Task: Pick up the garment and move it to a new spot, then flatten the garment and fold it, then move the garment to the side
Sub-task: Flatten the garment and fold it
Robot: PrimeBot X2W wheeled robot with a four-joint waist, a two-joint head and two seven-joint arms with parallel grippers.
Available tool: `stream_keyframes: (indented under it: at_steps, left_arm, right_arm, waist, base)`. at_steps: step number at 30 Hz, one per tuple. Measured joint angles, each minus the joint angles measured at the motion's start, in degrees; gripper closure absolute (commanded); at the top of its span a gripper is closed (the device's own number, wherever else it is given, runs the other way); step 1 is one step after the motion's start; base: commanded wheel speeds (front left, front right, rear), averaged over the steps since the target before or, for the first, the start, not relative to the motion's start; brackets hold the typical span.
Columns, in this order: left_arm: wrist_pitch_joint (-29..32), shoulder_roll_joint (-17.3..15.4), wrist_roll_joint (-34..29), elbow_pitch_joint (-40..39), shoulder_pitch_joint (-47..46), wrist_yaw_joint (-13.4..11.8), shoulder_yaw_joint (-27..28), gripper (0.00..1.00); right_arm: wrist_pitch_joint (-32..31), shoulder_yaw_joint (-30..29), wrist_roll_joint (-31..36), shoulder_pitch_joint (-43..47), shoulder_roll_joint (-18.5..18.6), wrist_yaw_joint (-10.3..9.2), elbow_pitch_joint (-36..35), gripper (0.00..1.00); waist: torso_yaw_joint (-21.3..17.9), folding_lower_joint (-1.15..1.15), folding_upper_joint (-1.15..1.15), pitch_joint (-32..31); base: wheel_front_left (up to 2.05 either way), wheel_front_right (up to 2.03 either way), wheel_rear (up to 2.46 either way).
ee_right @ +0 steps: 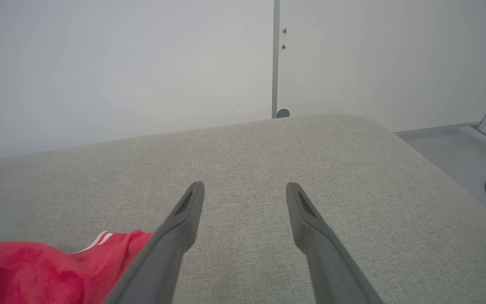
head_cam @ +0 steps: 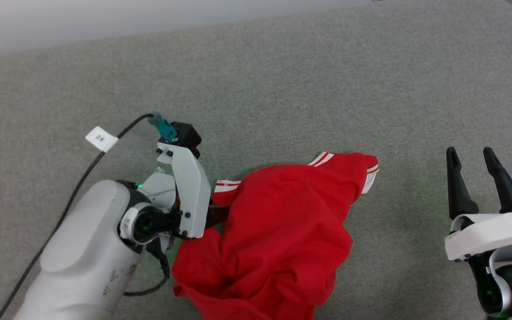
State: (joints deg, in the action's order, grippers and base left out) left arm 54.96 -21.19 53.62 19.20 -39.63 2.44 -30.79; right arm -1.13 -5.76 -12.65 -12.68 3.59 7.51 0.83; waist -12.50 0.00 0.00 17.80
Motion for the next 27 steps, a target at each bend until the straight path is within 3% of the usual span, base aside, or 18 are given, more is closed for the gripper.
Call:
stream_keyframes:
  at_steps: [4, 5, 6, 14, 27]
  left_arm:
    - [-0.36, 0.00, -0.84, 1.16, -0.05, 0.08, -0.56, 0.03]
    - [-0.56, 0.07, -0.76, 1.67, -0.12, 0.08, -0.47, 0.62]
    - [-0.79, 0.03, -0.78, 2.15, -0.19, 0.15, -0.46, 1.00]
    - [-0.31, -1.18, -0.21, 4.38, -1.21, 0.81, 0.09, 1.00]
    - [-1.88, -10.55, -1.71, 2.55, -1.82, 0.91, 3.65, 1.00]
  right_arm:
    - [0.14, 0.47, -0.27, -0.93, -0.10, 0.00, 0.52, 0.00]
    - [0.16, 0.55, -0.42, -0.99, -0.15, 0.00, 0.63, 0.00]
    - [0.21, 0.57, -0.41, -1.00, -0.16, 0.00, 0.69, 0.00]
    - [0.15, -0.78, -0.25, -0.93, 0.25, 0.00, 0.47, 0.00]
    - [-2.01, -1.42, 0.24, 2.39, 0.43, 0.00, -0.71, 0.00]
  waist:
    - [-0.10, 0.00, 0.00, 0.43]
    - [-0.08, 0.00, 0.00, 0.46]
    - [-0.01, 0.00, 0.00, 0.45]
    - [1.37, 0.00, 0.00, -0.68]
    - [5.63, 0.00, 0.00, -6.17]
  base:
    - [0.00, 0.00, 0.00]
    - [0.00, 0.00, 0.00]
    - [0.00, 0.00, 0.00]
    - [0.00, 0.00, 0.00]
    - [0.00, 0.00, 0.00]
